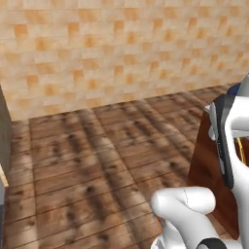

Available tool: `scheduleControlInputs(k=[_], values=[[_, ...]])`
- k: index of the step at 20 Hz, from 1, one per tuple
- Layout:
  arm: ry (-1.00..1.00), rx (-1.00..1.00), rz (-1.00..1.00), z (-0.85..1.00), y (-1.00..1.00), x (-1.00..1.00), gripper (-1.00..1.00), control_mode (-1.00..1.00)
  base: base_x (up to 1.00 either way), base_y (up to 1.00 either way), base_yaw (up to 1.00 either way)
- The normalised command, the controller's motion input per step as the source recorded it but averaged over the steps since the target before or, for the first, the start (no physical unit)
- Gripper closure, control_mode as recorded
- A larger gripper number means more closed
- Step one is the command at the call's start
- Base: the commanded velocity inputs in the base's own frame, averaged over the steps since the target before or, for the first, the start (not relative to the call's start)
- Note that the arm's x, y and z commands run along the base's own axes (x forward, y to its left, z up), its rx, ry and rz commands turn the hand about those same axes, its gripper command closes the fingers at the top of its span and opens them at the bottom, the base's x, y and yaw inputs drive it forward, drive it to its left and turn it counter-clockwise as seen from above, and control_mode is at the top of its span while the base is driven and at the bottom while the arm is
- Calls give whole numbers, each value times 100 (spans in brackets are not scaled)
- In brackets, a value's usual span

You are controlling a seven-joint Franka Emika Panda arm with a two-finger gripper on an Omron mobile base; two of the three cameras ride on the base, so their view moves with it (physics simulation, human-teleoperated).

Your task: Take the fork and place it on the left side of the plate. Then take the spoon and place it on the right side of the plate. Make sure they're directly next to the plate.

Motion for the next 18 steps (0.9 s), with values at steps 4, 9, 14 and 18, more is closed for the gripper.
scheduleControlInputs(k=[4, 9, 14, 18], values=[[0, 0, 0, 0, 0, 0, 100, 100, 100, 37, -45], [0, 0, 0, 0, 0, 0, 100, 100, 100, 27, -44], [0, 0, 0, 0, 0, 0, 100, 100, 100, 28, -44], [0, 0, 0, 0, 0, 0, 100, 100, 100, 43, -46]])
